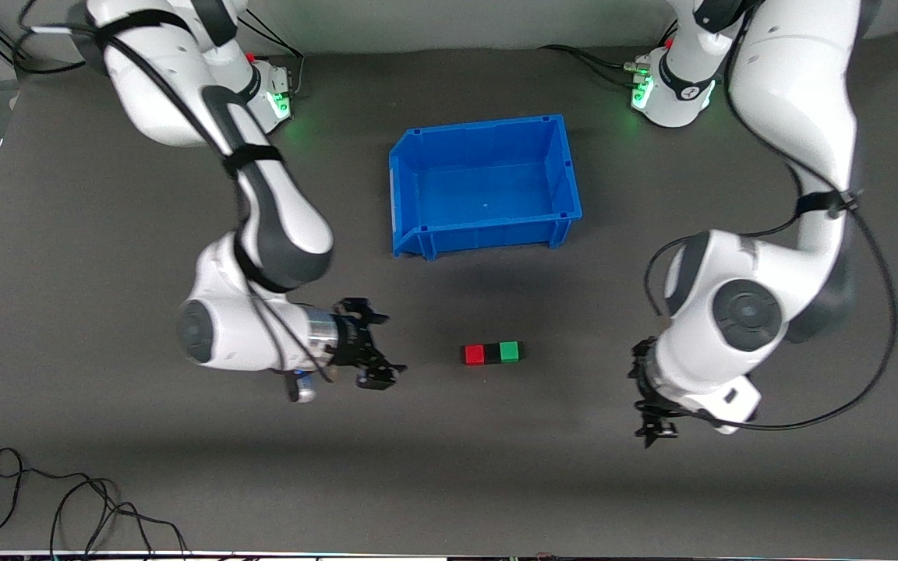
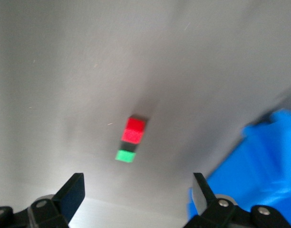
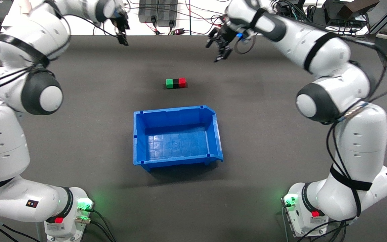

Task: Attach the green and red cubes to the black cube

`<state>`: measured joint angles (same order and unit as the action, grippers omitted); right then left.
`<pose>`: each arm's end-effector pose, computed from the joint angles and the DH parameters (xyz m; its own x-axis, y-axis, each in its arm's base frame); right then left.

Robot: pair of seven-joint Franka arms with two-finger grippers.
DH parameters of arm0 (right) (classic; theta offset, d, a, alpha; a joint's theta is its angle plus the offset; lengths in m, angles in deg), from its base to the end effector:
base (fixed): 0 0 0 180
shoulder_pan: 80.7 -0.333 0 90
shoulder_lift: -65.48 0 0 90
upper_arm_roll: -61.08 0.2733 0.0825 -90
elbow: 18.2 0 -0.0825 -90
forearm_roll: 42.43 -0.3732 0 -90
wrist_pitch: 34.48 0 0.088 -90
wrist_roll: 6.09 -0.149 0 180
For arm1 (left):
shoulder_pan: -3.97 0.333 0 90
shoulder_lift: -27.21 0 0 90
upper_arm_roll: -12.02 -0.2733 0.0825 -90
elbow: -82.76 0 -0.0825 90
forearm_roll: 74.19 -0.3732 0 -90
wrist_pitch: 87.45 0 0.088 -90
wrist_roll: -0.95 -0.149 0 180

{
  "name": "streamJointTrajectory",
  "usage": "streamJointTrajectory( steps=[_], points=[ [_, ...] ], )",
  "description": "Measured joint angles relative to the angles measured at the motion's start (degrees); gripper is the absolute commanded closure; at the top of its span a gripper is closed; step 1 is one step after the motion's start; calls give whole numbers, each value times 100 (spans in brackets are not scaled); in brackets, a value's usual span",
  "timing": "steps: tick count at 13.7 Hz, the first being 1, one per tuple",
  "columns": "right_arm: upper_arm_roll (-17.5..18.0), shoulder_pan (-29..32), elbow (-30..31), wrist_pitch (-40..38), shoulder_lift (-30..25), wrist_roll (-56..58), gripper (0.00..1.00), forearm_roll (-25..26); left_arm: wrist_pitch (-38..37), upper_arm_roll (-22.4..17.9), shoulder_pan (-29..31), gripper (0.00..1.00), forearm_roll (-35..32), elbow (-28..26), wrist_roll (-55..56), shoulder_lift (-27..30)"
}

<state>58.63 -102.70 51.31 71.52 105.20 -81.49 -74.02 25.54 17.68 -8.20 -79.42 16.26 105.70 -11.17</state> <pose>0.6389 0.2996 0.3070 0.3772 -0.7928 -0.4788 -0.9097 -0.4140 -0.0312 0.6971 -0.1973 0.3464 0.0584 0.9982 -0.0105 0.9877 -0.0563 0.1459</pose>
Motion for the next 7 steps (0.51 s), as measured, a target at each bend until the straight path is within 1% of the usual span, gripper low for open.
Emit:
streamJointTrajectory(
  steps=[2,4,7],
  points=[
    [-10,265,149,-561,-371,642,0,462,-492,4,312,0,1,30,-712,372],
    [-21,389,445,-963,-762,1063,0,831,-1018,16,624,0,62,39,-1637,736],
    [-3,665,955,-1279,-1377,1739,0,1276,-2020,17,989,0,134,45,-3306,1273]
  ],
)
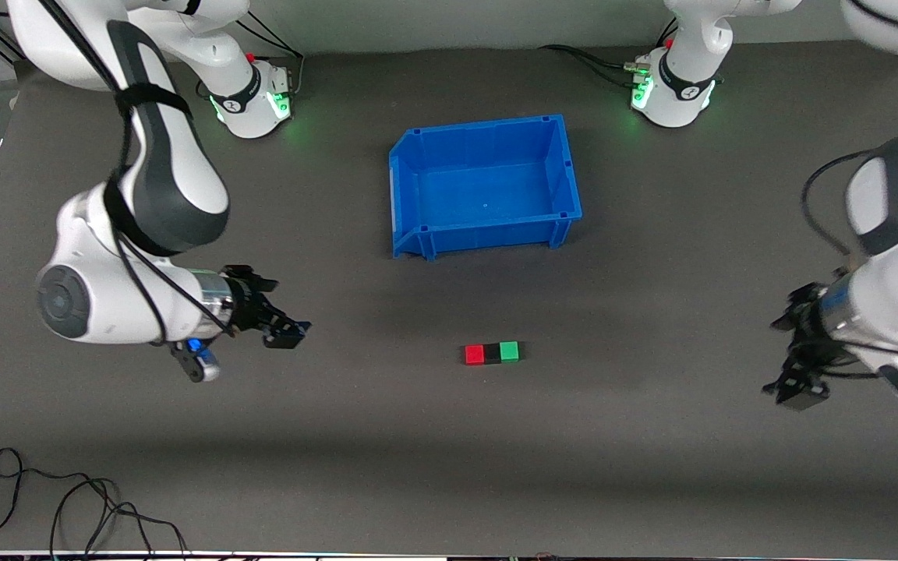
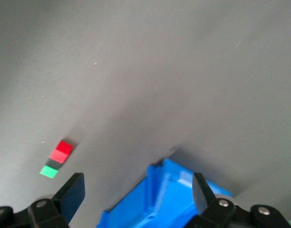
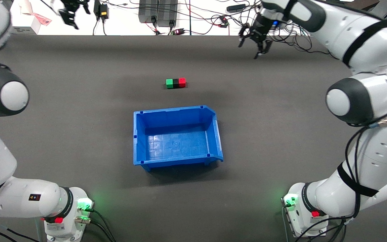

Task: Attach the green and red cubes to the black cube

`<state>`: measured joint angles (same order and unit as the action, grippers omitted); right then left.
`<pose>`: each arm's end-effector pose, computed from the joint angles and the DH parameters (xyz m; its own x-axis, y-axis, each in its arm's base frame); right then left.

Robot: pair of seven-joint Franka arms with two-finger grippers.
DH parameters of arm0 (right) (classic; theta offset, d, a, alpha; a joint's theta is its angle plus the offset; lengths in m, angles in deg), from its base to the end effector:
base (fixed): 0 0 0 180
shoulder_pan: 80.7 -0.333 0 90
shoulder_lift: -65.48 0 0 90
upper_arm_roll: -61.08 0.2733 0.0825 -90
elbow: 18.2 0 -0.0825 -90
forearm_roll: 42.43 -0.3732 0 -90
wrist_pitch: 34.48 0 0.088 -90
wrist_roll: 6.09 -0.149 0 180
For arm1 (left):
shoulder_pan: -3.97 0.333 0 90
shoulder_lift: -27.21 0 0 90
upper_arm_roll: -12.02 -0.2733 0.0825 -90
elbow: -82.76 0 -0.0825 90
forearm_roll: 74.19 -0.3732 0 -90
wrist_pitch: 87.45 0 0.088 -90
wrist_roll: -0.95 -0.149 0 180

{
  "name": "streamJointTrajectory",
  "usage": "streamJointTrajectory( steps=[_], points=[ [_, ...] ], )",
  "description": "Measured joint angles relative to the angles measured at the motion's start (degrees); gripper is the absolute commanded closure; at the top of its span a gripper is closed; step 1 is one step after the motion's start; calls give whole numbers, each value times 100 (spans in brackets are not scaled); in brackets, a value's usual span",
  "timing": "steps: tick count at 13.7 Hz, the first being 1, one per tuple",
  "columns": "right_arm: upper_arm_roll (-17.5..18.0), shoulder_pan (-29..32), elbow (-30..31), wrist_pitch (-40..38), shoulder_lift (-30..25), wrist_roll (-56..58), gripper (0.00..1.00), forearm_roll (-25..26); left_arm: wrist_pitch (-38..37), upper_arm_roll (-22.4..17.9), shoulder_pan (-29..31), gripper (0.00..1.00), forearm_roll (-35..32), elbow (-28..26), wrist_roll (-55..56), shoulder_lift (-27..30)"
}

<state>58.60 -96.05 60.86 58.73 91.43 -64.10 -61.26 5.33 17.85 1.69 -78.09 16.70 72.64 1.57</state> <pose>0.6060 0.1896 0.3686 0.6217 -0.6963 -0.3587 -0.7408 -0.6715 0.0196 0.6550 -0.0707 0.4689 0.4376 0.8987 0.0294 0.8989 -0.4381 0.0123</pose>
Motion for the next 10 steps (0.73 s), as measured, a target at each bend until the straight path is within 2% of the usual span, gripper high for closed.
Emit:
streamJointTrajectory(
  steps=[2,3,4,6,7,8,10],
  points=[
    [74,346,418,-22,-477,815,0,150,-626,3,242,0,18,1,-1287,310],
    [115,491,619,-49,-735,1160,0,411,-917,3,365,0,30,2,-1980,459],
    [218,624,816,-94,-1010,1476,0,834,-1199,3,479,0,36,2,-2694,602],
    [752,1103,1242,-111,-1572,2133,0,1661,-1638,-2,631,0,37,0,-4081,811],
    [1032,1414,1414,-111,-1822,2573,0,1837,-1695,-5,670,0,37,-4,-4597,875],
    [1156,1637,1525,-110,-2018,3067,0,1907,-1694,-5,706,0,38,-5,-4884,926],
    [1126,1853,1623,-102,-2295,3931,0,1959,-1693,-2,756,0,49,-5,-5225,1000]
  ],
)
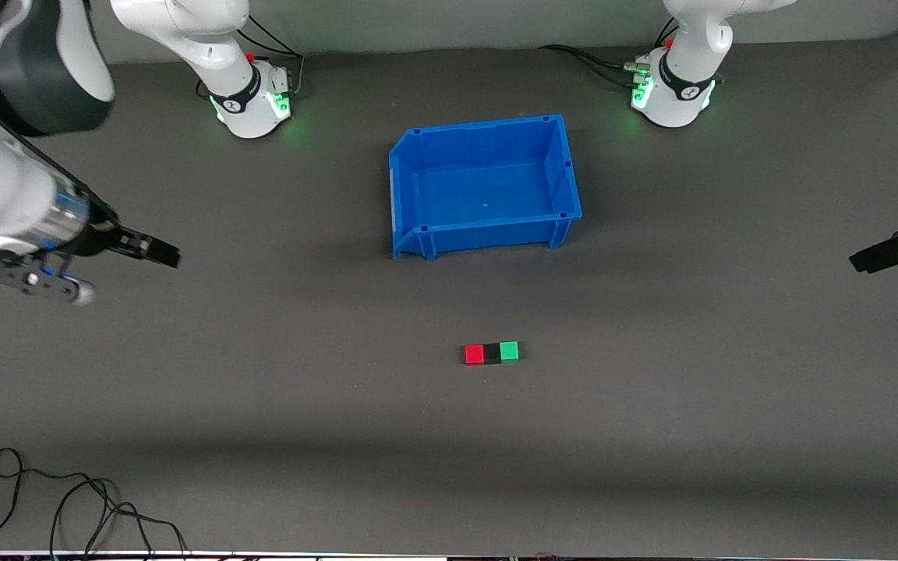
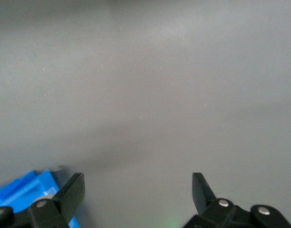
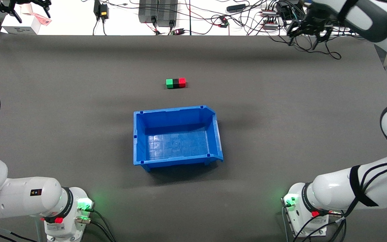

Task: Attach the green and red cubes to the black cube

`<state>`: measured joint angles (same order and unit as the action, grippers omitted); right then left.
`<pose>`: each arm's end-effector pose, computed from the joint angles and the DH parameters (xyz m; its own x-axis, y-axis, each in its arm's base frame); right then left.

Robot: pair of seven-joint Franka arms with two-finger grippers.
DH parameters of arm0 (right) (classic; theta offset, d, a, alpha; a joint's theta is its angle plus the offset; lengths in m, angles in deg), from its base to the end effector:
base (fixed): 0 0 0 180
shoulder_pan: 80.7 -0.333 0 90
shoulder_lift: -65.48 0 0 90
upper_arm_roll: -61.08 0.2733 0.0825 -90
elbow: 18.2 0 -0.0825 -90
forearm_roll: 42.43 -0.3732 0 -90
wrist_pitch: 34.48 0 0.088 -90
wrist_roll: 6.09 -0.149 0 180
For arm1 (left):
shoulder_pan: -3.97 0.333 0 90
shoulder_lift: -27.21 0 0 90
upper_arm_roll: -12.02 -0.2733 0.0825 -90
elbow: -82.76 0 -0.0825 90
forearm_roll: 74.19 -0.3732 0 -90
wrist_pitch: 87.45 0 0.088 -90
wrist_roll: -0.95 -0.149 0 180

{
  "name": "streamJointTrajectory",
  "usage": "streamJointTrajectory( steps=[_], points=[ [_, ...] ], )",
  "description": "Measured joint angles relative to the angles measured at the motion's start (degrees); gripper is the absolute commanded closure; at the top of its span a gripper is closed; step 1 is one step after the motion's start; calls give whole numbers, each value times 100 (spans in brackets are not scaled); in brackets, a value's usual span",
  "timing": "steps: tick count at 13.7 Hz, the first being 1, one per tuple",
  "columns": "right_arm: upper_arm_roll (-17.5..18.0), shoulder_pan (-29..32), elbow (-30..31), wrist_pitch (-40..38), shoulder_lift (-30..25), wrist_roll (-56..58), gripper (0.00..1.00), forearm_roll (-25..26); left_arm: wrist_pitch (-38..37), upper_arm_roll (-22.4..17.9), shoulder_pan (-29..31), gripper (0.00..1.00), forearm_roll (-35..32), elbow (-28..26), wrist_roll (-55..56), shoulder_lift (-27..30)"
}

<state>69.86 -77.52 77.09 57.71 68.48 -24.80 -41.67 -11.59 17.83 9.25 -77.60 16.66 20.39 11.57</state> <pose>0.5472 0.0505 0.4723 0.9691 -0.2262 -0.0984 -0.2234 -0.9740 0.0388 0.5826 0.0127 0.5527 0.9371 0.3386 -0.0848 0.3340 -0.9404 -0.0634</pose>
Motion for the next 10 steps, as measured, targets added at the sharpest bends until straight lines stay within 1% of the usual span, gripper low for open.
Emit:
streamJointTrajectory(
  steps=[4,8,10],
  points=[
    [-104,138,-1,83,-330,739,0,9,23,73,1,0,78,-1,-1054,50],
    [-104,138,2,260,-430,919,0,14,29,104,-42,0,87,-59,-1582,51],
    [-106,138,17,334,-430,1105,0,16,41,111,-124,0,76,-197,-1801,56]
  ],
)
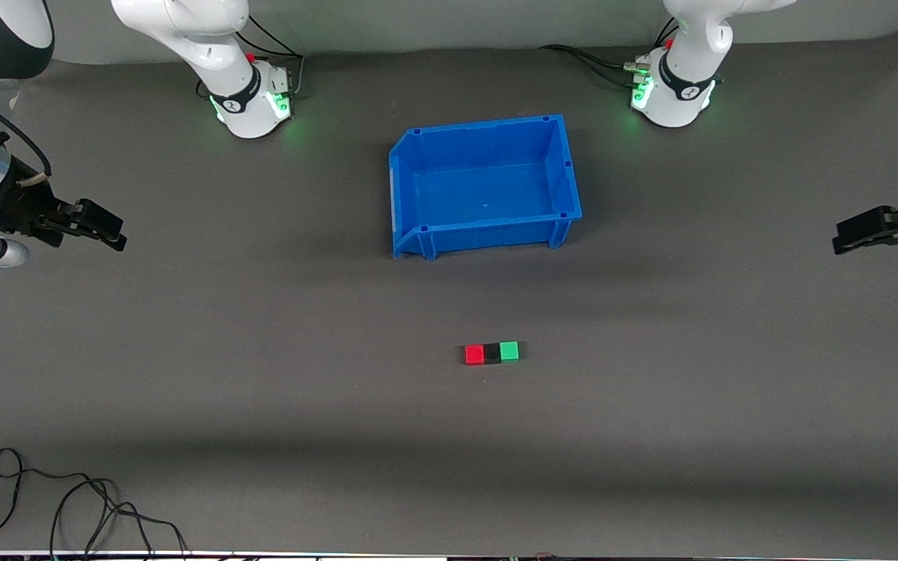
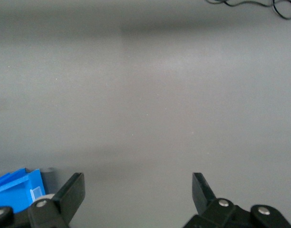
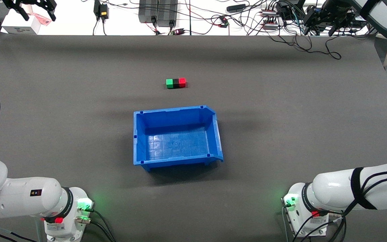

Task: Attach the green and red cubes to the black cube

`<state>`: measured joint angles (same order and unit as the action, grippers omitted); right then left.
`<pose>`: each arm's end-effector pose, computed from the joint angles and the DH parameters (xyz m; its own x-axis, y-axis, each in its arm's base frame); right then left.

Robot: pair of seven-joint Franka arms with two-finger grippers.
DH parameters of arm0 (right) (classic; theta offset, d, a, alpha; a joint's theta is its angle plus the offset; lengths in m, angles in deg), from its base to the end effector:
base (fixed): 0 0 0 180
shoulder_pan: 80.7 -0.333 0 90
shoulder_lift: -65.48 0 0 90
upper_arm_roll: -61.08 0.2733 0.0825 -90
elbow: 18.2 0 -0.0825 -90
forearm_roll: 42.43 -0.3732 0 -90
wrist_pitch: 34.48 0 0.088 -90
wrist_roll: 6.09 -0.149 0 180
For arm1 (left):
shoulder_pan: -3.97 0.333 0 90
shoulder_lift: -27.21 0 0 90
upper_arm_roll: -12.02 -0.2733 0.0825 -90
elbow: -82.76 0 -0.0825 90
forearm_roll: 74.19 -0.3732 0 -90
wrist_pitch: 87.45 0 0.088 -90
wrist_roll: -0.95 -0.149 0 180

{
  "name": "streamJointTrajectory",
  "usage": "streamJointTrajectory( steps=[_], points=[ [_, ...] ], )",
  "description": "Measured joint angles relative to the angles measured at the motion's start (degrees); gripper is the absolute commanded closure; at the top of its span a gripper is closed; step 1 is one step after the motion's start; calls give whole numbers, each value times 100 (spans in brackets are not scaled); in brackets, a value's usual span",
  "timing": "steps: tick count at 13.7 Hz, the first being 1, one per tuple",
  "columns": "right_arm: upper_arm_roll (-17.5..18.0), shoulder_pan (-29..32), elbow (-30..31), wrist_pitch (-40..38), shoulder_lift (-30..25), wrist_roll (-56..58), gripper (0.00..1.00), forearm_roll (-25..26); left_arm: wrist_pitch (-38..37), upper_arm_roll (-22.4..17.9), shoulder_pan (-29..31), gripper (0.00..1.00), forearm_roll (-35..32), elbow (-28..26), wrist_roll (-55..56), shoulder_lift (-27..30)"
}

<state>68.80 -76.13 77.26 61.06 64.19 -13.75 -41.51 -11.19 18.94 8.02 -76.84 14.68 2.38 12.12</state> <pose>0.5454 0.0283 0.5163 0.9967 -0.0770 0.0260 -0.0775 -0.9969 0.0157 0.5806 -0.0124 0.5441 0.9929 -0.0134 -0.1181 -0.0156 -0.9997 -0.0175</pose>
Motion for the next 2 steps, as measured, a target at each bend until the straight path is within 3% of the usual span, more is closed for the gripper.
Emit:
streamJointTrajectory(
  steps=[2],
  points=[
    [0,0,26,17,0,90,0,0,85,3,-46,0,-4,-237,-44,34]
  ],
)
